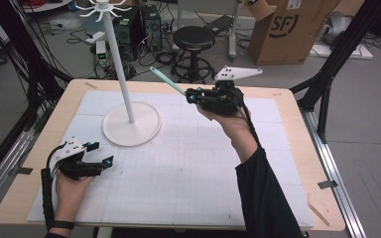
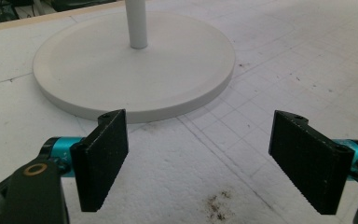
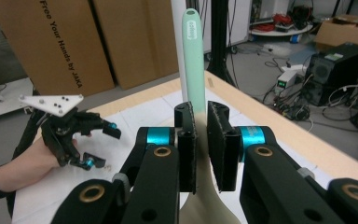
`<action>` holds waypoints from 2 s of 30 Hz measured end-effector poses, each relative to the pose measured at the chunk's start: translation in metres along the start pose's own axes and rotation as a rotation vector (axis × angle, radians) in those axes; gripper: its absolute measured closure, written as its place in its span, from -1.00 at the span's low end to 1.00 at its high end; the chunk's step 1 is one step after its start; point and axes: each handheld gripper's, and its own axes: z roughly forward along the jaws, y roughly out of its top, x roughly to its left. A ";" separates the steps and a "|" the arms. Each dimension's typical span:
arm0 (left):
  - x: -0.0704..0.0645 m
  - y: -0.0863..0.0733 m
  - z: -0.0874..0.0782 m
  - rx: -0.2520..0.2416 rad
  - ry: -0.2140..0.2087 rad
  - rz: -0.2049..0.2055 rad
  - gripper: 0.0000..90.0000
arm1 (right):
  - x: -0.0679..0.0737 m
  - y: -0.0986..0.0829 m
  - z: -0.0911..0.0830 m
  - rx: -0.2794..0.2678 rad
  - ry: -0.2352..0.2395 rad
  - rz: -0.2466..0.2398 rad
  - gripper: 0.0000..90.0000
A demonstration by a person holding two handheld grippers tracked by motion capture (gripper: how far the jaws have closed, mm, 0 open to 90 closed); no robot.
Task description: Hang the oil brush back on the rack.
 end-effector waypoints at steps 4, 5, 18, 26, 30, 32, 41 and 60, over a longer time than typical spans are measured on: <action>0.000 0.000 0.000 0.001 0.000 -0.001 -0.54 | 0.000 0.021 0.002 -0.005 -0.001 -0.013 0.84; 0.000 0.000 0.000 0.000 -0.001 -0.002 -0.54 | 0.000 0.026 0.003 -0.004 0.001 -0.024 0.84; 0.000 0.000 0.000 0.000 -0.003 0.000 -0.54 | 0.012 0.068 0.000 -0.071 0.032 -0.066 0.84; 0.000 0.000 0.000 0.000 -0.005 0.001 -0.54 | 0.020 0.089 -0.001 -0.111 0.025 -0.069 0.84; 0.000 0.000 0.000 0.000 -0.004 0.002 -0.54 | 0.021 0.095 0.004 -0.123 0.028 -0.070 0.84; 0.000 0.000 0.000 0.000 -0.004 0.003 -0.54 | 0.023 0.098 0.006 -0.125 0.029 -0.072 0.84; -0.001 0.000 0.000 0.000 -0.005 0.008 -0.54 | 0.026 0.103 0.015 -0.126 0.024 -0.081 0.84; -0.001 0.000 0.000 0.000 -0.006 0.010 -0.54 | 0.024 0.100 0.025 -0.105 0.004 -0.078 0.84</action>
